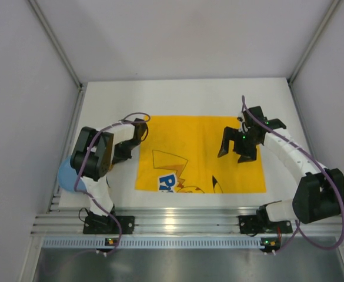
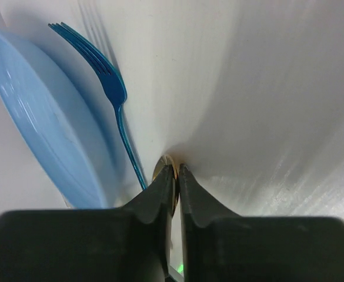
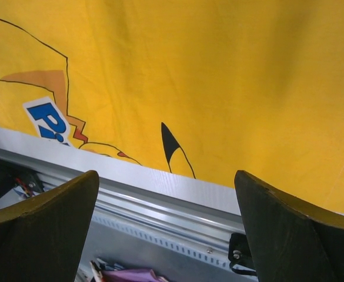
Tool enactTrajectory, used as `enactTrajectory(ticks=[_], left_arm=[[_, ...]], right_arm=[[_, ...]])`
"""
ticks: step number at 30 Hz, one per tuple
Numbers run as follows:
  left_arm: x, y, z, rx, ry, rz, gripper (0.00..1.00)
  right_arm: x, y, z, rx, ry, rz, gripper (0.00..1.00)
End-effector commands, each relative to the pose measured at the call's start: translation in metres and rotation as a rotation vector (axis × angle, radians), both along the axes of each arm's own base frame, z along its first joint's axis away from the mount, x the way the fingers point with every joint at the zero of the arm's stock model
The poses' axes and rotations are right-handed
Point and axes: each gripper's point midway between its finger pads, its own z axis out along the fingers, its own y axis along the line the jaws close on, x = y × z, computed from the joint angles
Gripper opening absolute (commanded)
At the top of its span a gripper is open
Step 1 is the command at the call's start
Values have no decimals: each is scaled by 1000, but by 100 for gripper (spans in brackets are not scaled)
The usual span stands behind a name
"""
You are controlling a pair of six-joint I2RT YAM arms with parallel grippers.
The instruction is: Set the dinner table for one person
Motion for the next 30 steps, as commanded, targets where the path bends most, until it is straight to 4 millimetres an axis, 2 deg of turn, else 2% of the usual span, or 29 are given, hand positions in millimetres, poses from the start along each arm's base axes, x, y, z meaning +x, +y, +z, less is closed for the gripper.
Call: enactTrajectory(ticks=[1, 3, 7, 11, 12, 14, 15, 17, 18, 20, 21, 23, 25, 26, 27, 30], left_arm=[[14, -2, -10, -30, -30, 5, 11], [15, -3, -10, -33, -29, 6, 0], [25, -14, 1, -85, -42, 16, 0], [44, -43, 26, -218, -98, 39, 0], [56, -57, 37, -280, -132, 44, 0], [62, -71, 50, -344, -145, 65, 0], [76, -82, 66, -389, -187, 64, 0], [82, -103, 79, -500, -193, 81, 0], [94, -121, 96, -589, -225, 77, 0], [105, -138, 113, -677, -257, 70, 0], [115, -150, 130, -738, -293, 54, 0], [119, -172, 147, -858, -301, 58, 0], [132, -191, 170, -968, -354, 58, 0], [130, -209, 181, -1074, -337, 45, 0], [139, -222, 195, -1158, -386, 20, 0], [144, -263, 233, -1458, -429, 32, 0]], right_arm=[[5, -5, 12, -16, -42, 13, 100], [5, -7, 11, -23, -43, 12, 100], [4, -10, 9, -37, -46, 9, 100], [12, -9, 17, -37, -73, 4, 100], [14, -8, 19, -35, -81, 0, 100], [22, -6, 27, -26, -100, -3, 100], [25, -4, 30, -19, -108, -3, 100], [31, 3, 39, 22, -129, 3, 100], [37, 8, 46, 50, -153, 5, 100], [39, 19, 56, 111, -175, 19, 100], [40, 23, 60, 136, -189, 25, 100], [44, 35, 75, 213, -234, 32, 100], [48, 45, 89, 272, -285, 36, 100], [48, 50, 95, 299, -304, 46, 100], [49, 57, 103, 325, -334, 52, 100], [49, 71, 111, 372, -364, 62, 100]])
